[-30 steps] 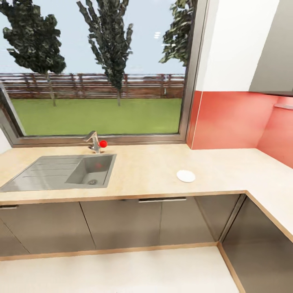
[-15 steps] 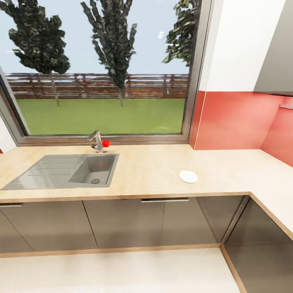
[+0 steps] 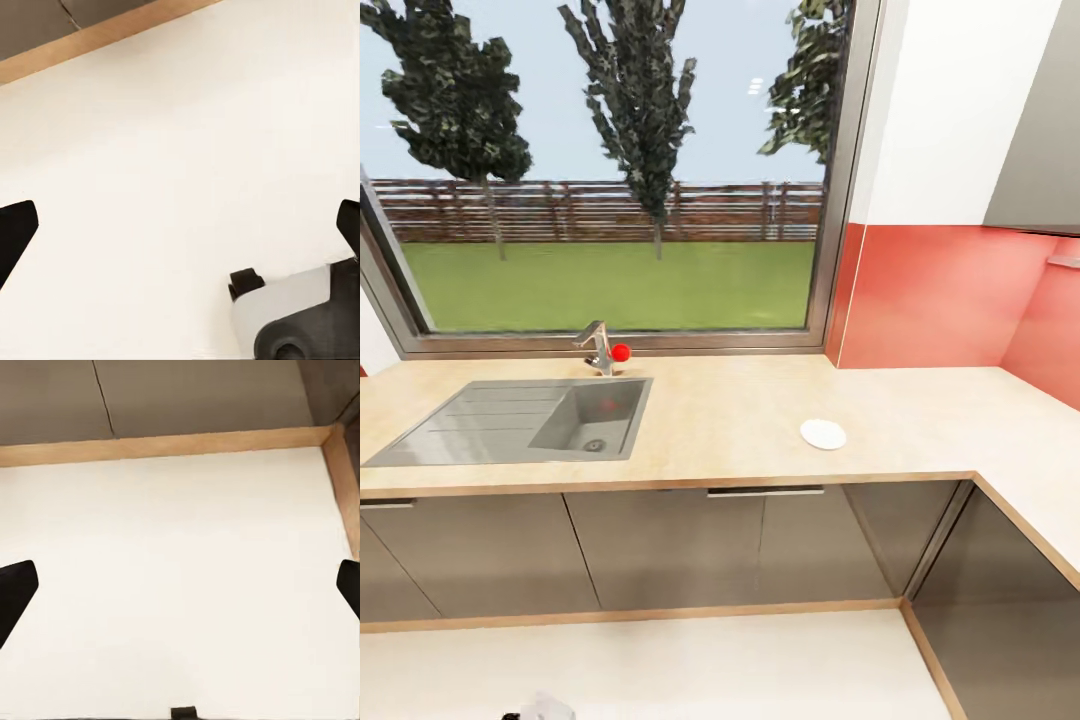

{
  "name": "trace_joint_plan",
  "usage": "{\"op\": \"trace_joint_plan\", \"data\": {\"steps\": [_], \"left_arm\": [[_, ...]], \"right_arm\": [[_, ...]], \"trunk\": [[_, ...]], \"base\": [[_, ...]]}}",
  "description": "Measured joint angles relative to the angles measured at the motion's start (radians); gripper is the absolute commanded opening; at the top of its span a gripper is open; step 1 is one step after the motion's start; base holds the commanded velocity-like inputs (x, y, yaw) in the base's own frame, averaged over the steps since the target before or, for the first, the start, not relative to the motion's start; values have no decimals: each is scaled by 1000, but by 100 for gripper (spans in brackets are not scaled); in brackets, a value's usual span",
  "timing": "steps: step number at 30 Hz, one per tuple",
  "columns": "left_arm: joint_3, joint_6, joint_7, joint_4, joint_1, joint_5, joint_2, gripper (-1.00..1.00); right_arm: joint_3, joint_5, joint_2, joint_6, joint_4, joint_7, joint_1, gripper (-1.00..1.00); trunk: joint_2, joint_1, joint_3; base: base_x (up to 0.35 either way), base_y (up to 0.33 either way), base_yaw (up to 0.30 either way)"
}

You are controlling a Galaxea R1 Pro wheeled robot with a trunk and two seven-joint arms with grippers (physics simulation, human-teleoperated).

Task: Set up a coffee station on the kitchen countertop: keep the coffee maker on the countertop, move the bottle of coffee from the kitchen shelf to the counter next to the coffee maker, place a paper coffee filter on top of the coffee maker, put the saucer next to the coffee maker with the coffee cup on the saucer, and place the electric kettle next to the coffee maker.

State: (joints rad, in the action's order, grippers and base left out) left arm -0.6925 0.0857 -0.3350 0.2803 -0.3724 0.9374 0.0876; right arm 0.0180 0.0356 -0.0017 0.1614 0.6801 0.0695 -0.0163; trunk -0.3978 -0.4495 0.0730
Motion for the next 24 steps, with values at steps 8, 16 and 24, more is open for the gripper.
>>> {"op": "trace_joint_plan", "data": {"steps": [8, 16, 24], "left_arm": [[-9, -12, -565, 129, -206, -43, 3, 100], [-1, -333, -892, 384, -463, -193, 2, 100], [0, -684, -905, 404, -662, -200, -2, 100]], "right_arm": [[6, -85, 77, -9, 348, -28, 0, 100], [10, 175, 165, -407, 805, -68, -72, 100], [4, 384, 165, -763, 806, -62, -472, 100]], "trunk": [[0, 0, 0], [0, 0, 0], [0, 0, 0]], "base": [[0, 0, 0], [0, 0, 0], [0, 0, 0]]}}
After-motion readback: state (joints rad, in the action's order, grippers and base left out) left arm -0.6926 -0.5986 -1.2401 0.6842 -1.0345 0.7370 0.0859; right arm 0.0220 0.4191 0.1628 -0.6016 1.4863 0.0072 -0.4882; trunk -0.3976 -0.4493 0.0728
